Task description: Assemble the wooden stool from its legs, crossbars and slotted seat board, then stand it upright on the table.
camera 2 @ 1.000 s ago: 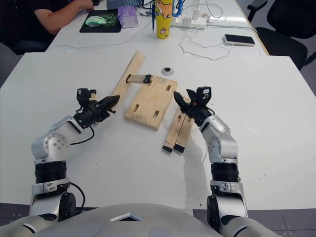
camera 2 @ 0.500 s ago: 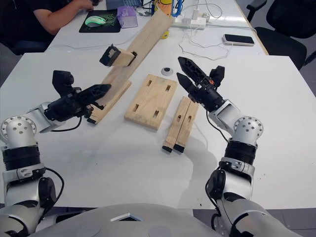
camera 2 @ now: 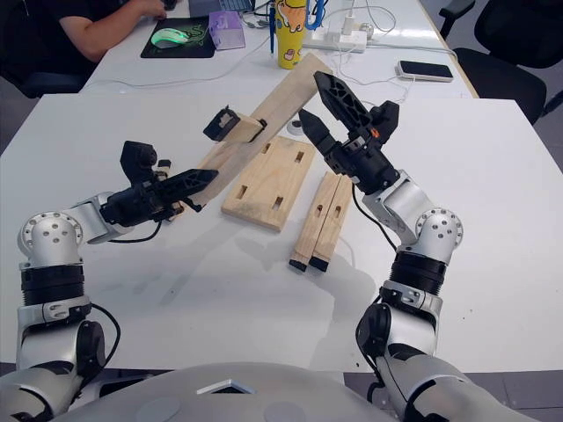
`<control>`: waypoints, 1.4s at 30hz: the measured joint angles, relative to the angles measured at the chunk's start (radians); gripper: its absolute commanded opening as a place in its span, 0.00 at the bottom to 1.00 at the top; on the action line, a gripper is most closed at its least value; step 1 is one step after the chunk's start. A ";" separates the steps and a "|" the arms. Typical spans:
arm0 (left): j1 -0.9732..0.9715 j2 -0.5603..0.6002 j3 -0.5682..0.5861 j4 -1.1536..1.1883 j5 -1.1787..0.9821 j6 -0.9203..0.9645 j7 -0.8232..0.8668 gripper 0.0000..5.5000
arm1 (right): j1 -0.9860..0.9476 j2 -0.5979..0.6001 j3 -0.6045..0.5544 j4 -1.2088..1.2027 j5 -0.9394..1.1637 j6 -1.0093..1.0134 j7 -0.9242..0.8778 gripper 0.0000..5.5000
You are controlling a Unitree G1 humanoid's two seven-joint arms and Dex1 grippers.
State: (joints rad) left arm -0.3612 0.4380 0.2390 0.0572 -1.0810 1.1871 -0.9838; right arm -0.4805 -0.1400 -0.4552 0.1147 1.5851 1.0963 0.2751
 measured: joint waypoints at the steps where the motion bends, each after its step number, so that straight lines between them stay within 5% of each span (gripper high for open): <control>1: 0.009 -0.001 -0.005 -0.007 -0.006 0.003 0.001 0.19 | 0.000 0.001 0.008 -0.009 -0.005 -0.014 -0.005 0.98; 27: 0.026 -0.009 -0.057 -0.026 0.023 -0.026 0.026 0.19 | 0.068 -0.007 0.118 -0.102 -0.166 -0.156 0.053 0.28; 30: 0.026 -0.011 -0.056 -0.017 0.025 -0.042 0.031 0.30 | 0.068 -0.007 0.118 -0.097 -0.180 -0.166 0.058 0.20; 42: 0.026 -0.012 -0.038 0.001 0.025 -0.058 0.040 0.54 | 0.068 -0.009 0.111 -0.061 -0.204 -0.179 0.065 0.19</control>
State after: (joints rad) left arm -0.3356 0.4263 0.2008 0.0579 -1.0563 1.1292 -0.9435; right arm -0.4130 -0.1488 -0.3438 0.0542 1.3807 0.9172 0.3398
